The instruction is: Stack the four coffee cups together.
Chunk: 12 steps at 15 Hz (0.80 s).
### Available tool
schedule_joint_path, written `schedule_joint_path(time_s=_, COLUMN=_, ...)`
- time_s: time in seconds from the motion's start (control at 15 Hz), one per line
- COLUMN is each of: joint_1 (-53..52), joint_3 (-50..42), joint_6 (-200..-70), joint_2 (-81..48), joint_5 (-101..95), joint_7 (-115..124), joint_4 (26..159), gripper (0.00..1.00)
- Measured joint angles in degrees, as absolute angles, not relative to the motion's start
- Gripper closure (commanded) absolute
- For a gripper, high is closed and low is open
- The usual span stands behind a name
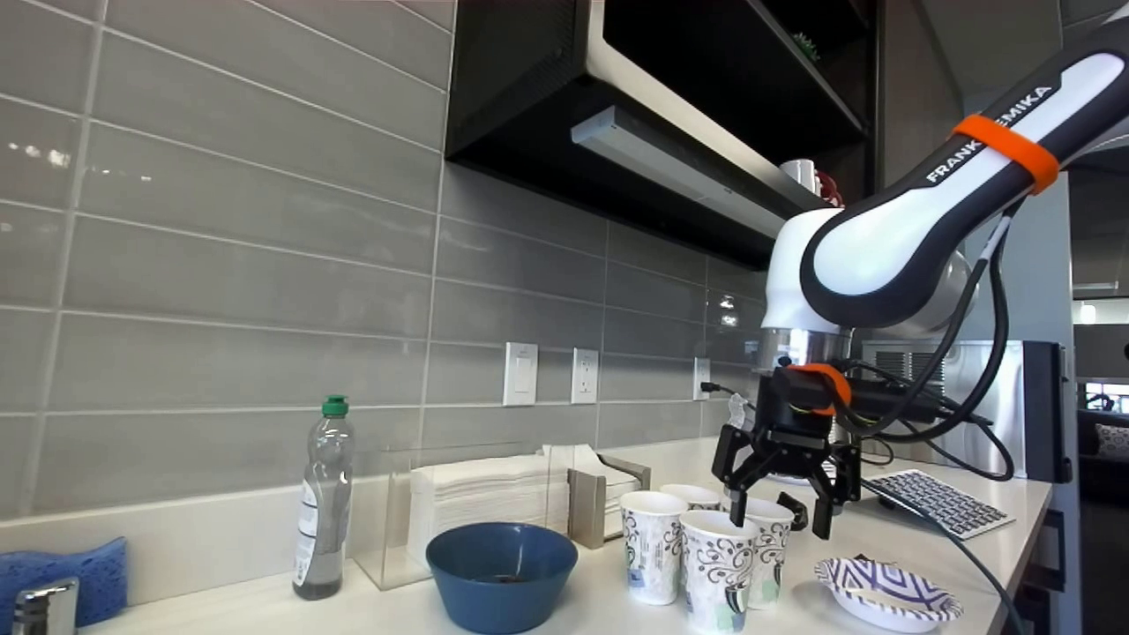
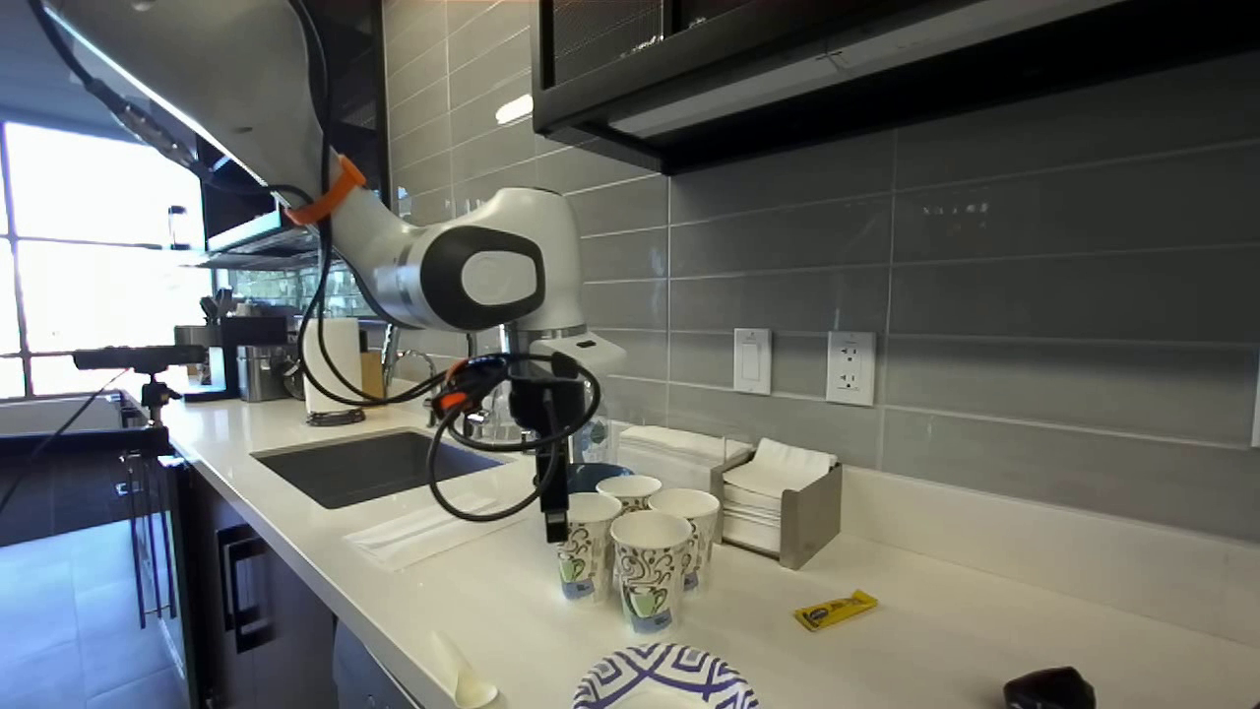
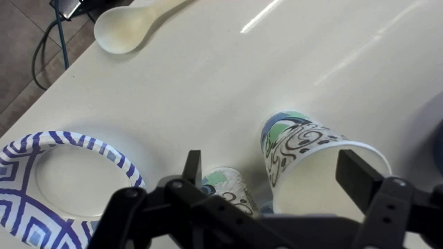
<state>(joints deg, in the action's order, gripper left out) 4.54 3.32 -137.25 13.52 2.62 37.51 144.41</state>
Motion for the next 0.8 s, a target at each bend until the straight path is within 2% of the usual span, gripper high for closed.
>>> schedule_joint_path(time_s=0.07, joint_1=4.63, joint_3=3.21, joint_6=-137.26, joint_2=13.52, joint_5=2.54, joint_7=37.51, joint_4=144.65, gripper=0.26)
schedule_joint_path(time_s=0.2, joint_1=4.77, joint_3=3.05, joint_6=-137.39, joint_2=13.52, joint_5=2.44, joint_7=37.49, joint_4=145.17, gripper=0.27)
schedule_joint_path(time_s=0.4, joint_1=4.81, joint_3=3.02, joint_6=-137.77, joint_2=13.54, joint_5=2.34, joint_7=37.49, joint_4=145.35, gripper=0.48)
schedule_joint_path(time_s=0.47, joint_1=4.81, joint_3=3.01, joint_6=-137.96, joint_2=13.54, joint_5=2.34, joint_7=37.49, joint_4=145.30, gripper=0.25)
schedule_joint_path(time_s=0.53, joint_1=4.80, joint_3=3.06, joint_6=-138.37, joint_2=13.39, joint_5=2.34, joint_7=37.49, joint_4=145.15, gripper=0.12)
schedule_joint_path(time_s=0.8, joint_1=4.74, joint_3=3.27, joint_6=-140.21, joint_2=11.34, joint_5=2.10, joint_7=37.49, joint_4=143.87, gripper=0.00)
